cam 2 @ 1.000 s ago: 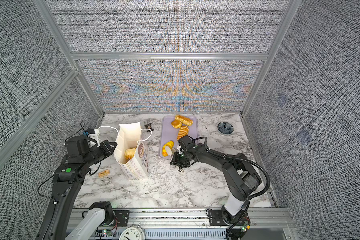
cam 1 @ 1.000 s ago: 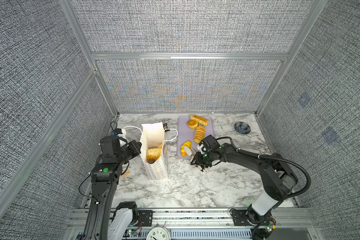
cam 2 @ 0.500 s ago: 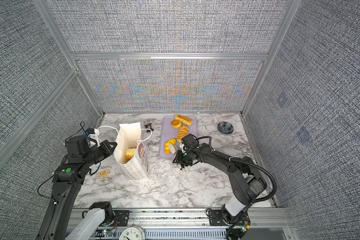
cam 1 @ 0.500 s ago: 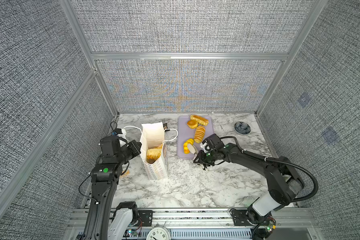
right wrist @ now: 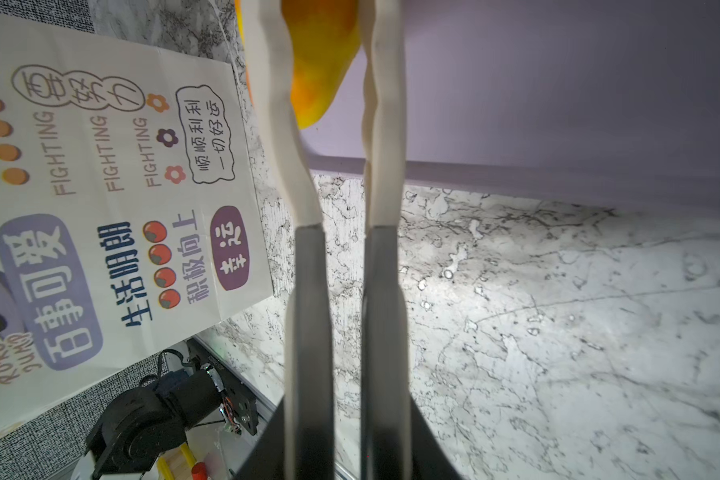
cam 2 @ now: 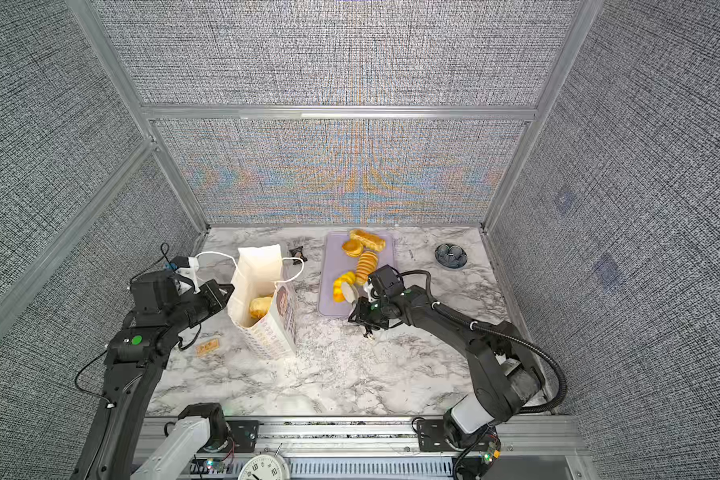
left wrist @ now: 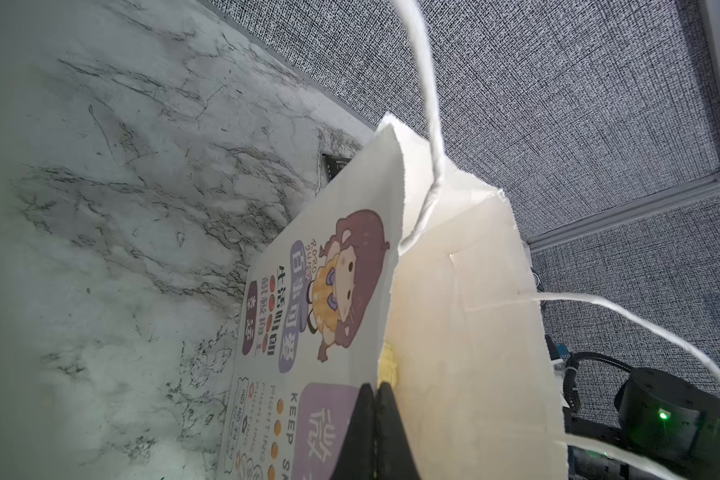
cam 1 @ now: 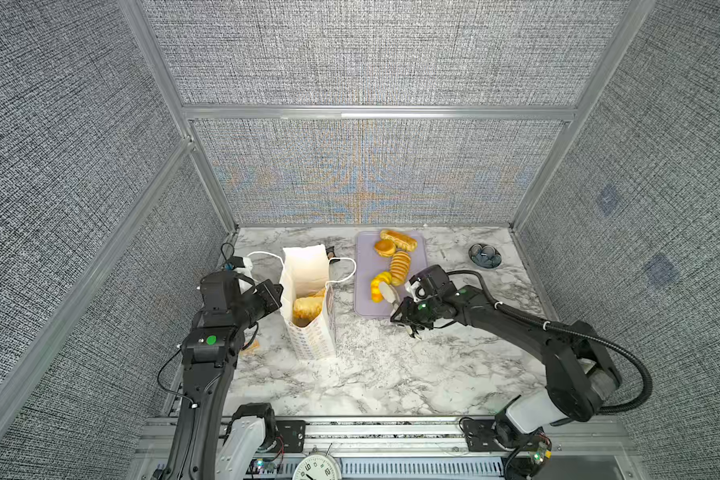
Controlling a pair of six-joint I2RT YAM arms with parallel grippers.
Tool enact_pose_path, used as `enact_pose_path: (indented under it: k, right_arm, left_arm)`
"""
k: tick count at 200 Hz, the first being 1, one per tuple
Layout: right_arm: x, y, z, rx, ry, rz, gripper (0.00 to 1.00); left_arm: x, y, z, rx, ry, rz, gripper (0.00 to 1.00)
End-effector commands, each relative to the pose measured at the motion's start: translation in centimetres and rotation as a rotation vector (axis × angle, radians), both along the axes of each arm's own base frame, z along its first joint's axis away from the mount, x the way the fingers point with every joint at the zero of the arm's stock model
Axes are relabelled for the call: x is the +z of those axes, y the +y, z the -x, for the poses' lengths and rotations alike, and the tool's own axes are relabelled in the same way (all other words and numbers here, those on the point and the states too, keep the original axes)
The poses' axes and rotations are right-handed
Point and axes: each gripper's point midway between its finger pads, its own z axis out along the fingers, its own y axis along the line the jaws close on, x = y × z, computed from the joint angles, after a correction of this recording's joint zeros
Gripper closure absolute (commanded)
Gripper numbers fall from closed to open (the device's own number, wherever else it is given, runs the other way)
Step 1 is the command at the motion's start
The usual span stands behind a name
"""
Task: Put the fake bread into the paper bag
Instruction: 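Lower the tongs onto the yellow-orange twisted bread and pinch it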
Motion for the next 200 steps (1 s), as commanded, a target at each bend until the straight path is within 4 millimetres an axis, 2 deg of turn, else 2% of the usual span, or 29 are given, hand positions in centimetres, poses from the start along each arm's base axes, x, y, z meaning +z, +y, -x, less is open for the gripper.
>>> enact_pose_path:
  k: [1,119,200]
  right_arm:
    - [0.7,-0.2,-0.1,0.011,-0.026,0.000,0.70]
    - [4.7,-2.0,-0.4,-0.006,-0.118,-0.004,0.70]
    - [9.8,-3.4,-0.3,-0.018,-0.230,-0.001,0.70]
  left_arm:
    - [0.3,0.1,-0.1,0.001,-0.008,-0.007,1.00]
    - [0.6,0.0,-0.3,-0.001,-0.009,0.000,1.00]
    - [0.8,-0.1,-0.3,0.001,-0.014,0.008,1.00]
